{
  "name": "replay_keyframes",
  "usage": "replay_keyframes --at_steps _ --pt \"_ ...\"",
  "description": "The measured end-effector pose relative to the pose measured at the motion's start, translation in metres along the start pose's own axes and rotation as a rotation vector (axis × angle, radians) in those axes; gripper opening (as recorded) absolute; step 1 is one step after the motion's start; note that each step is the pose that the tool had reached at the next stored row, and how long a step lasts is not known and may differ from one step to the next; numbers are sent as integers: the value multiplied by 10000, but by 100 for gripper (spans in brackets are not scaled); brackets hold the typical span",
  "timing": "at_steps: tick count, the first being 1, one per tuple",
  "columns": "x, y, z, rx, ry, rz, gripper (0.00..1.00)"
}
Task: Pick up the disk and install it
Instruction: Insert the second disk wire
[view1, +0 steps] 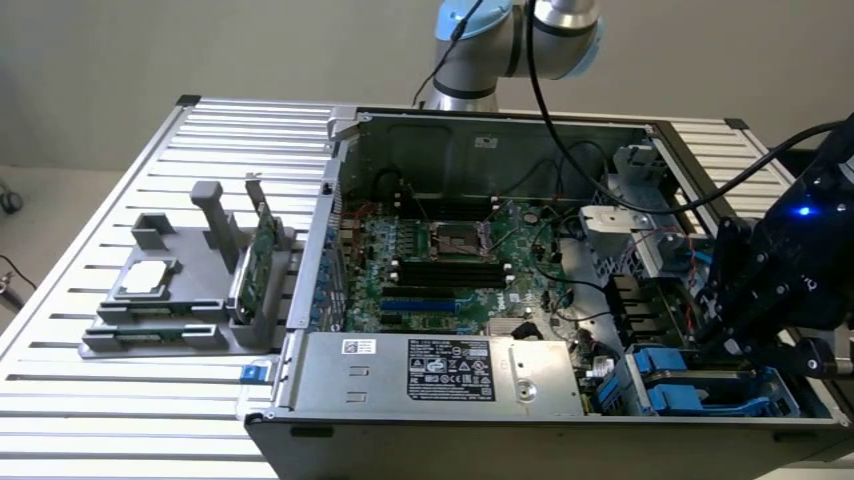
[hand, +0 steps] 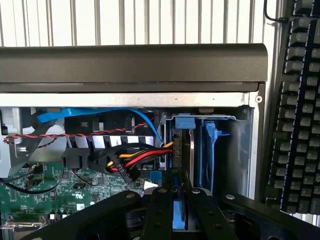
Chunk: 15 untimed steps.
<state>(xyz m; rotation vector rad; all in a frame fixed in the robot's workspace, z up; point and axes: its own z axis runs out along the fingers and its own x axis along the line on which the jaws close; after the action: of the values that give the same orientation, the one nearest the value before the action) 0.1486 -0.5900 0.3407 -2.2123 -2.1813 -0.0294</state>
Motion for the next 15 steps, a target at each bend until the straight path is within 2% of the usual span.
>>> replay_keyframes --at_steps 4,15 --pt "-2 0 5 1 39 0 16" --pt "-24 0 36 1 78 0 16"
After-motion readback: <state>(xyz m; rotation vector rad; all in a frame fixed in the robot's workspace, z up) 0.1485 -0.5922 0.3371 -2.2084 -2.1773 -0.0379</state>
